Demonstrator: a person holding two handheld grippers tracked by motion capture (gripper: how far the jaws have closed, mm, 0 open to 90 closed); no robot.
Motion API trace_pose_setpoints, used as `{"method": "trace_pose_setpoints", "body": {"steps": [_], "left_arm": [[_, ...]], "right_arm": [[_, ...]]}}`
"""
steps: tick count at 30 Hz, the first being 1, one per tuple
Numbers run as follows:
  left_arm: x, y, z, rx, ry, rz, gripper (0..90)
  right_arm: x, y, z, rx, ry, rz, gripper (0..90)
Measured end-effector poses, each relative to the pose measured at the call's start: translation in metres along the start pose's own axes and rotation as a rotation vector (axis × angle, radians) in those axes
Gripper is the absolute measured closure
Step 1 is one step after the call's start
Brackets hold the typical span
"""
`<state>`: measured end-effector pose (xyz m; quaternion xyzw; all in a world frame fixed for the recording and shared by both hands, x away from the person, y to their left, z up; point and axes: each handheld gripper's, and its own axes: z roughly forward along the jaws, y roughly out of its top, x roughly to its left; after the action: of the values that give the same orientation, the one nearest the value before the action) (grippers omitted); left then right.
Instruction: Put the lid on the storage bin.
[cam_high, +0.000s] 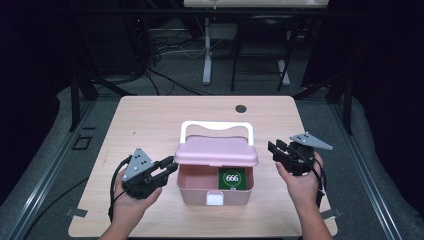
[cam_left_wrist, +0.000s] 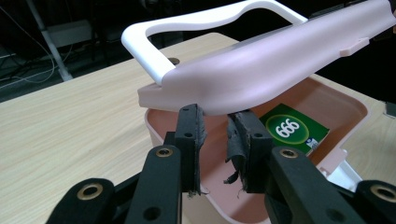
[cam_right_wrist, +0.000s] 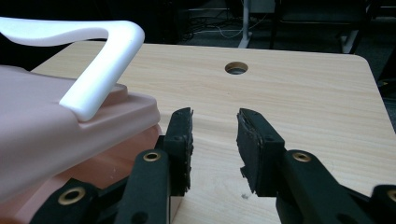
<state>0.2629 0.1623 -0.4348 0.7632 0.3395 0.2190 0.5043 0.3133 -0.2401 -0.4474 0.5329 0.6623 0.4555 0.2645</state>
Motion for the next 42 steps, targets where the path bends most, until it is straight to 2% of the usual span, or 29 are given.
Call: {"method": "trace_pose_setpoints", "body": {"steps": [26, 34, 42], "left_arm": [[-0.003, -0.024, 0.000, 0.032, -0.030, -0.024, 73.7], [-0.003, -0.034, -0.001, 0.064, -0.038, -0.017, 74.1], [-0.005, -0.042, 0.000, 0.084, -0.041, -0.028, 74.1]], "right_arm": [[-0.003, -0.003, 0.004, 0.012, -0.004, 0.008, 65.0], [-0.001, -0.003, 0.004, 0.013, 0.001, 0.008, 64.9], [-0.002, -0.003, 0.003, 0.016, 0.004, 0.007, 64.8]]}}
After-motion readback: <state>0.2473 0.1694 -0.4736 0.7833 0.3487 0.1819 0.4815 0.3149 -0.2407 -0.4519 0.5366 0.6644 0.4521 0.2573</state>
